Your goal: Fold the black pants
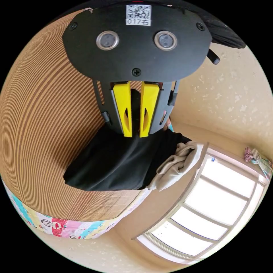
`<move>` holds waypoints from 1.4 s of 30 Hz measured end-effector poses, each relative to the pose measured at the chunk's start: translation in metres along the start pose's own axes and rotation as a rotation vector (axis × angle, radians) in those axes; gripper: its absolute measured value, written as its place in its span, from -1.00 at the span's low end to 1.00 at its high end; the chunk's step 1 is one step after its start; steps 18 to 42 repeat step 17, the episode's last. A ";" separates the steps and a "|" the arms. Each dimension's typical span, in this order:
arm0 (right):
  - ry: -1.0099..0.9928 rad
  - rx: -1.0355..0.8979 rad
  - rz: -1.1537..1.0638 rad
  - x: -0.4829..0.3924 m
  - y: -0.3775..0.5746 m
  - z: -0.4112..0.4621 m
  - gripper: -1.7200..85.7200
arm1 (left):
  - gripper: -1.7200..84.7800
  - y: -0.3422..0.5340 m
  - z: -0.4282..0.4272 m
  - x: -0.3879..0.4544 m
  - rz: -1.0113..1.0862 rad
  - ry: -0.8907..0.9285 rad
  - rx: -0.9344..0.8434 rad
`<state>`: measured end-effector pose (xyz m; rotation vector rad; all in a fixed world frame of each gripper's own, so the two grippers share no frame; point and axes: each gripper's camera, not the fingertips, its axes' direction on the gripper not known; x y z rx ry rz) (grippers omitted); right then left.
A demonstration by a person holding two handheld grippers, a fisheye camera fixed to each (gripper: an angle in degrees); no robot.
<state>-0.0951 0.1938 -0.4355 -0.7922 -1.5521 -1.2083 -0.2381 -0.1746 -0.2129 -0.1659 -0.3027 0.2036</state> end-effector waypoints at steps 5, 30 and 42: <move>-0.156 0.153 -0.096 0.004 0.094 -0.059 -0.82 | -0.82 -0.006 0.033 0.038 0.135 -0.143 -0.035; 0.764 0.437 0.517 0.132 0.512 -0.345 -0.89 | -0.97 -0.036 0.206 0.159 0.464 -0.299 -0.271; 0.764 0.437 0.517 0.132 0.512 -0.345 -0.89 | -0.97 -0.036 0.206 0.159 0.464 -0.299 -0.271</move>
